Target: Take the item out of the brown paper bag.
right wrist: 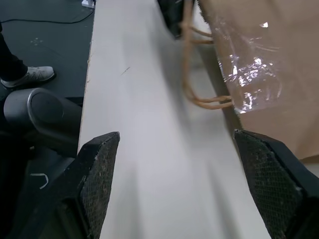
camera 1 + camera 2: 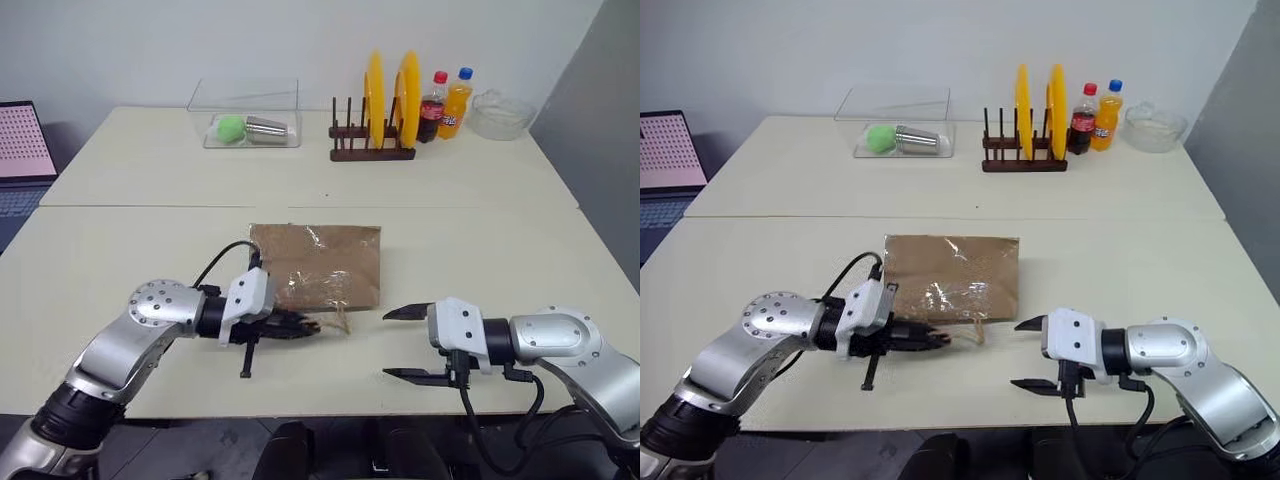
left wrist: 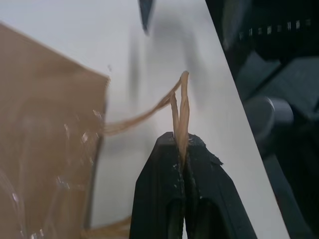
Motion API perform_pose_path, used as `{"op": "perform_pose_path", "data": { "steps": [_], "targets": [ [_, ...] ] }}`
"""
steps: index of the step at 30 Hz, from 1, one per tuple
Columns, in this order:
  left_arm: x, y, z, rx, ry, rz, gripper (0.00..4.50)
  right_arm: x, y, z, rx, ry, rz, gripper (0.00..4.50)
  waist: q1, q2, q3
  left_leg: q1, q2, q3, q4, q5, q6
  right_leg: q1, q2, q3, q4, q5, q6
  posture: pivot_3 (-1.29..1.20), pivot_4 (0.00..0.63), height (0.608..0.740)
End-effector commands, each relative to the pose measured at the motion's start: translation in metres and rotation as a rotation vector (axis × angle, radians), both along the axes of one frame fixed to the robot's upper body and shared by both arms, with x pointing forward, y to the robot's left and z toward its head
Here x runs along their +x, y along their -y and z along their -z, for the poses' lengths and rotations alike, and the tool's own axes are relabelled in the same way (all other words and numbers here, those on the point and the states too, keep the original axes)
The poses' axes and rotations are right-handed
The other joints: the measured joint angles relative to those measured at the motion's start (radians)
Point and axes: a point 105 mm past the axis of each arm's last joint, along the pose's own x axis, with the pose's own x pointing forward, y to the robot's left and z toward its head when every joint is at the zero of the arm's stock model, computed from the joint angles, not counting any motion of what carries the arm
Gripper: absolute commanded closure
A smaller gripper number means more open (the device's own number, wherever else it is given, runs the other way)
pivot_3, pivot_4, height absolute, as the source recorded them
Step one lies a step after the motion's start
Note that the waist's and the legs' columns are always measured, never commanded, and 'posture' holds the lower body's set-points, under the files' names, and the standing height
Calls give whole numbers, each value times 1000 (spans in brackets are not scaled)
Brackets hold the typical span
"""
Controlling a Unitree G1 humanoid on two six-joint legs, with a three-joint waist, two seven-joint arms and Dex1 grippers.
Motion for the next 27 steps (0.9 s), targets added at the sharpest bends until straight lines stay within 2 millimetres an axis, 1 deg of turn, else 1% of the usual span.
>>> {"op": "perform_pose_path", "data": {
  "steps": [1,4,9,16,20,24,27],
  "targets": [
    [-5,-2,5,46,96,75,4455,-4,-8,-8,22,21,-35,639,2,0,0,0,0,0,0,0,0,0,0,0,0,0,0,0,150,740],
    [-5,-8,17,84,155,91,3821,-3,-9,-9,22,21,-37,639,4,0,0,0,0,0,0,0,0,0,0,0,-1,0,0,0,150,740],
    [-12,-17,24,136,266,159,2276,-4,-8,-10,7,23,-45,639,4,0,0,0,0,0,0,0,0,0,-1,0,-1,0,0,0,150,740],
    [-16,-16,27,144,352,227,2276,-10,-8,-5,-34,25,-75,639,4,0,0,0,0,0,0,0,0,0,-1,0,-1,0,0,0,150,740],
    [-7,-3,23,65,382,176,2276,-11,-8,-3,-41,24,-80,639,4,0,0,0,0,0,0,0,0,0,-1,0,-1,0,0,0,150,740],
    [-4,6,23,35,373,177,2276,-12,-7,-2,-45,21,-82,639,4,0,0,0,0,0,1,0,0,0,-1,0,0,0,0,0,150,740],
    [-4,10,24,30,359,190,2925,-12,-6,-1,-49,18,-82,639,4,0,0,0,0,0,1,0,0,0,-1,-1,0,0,0,0,150,740]
  ]
}}
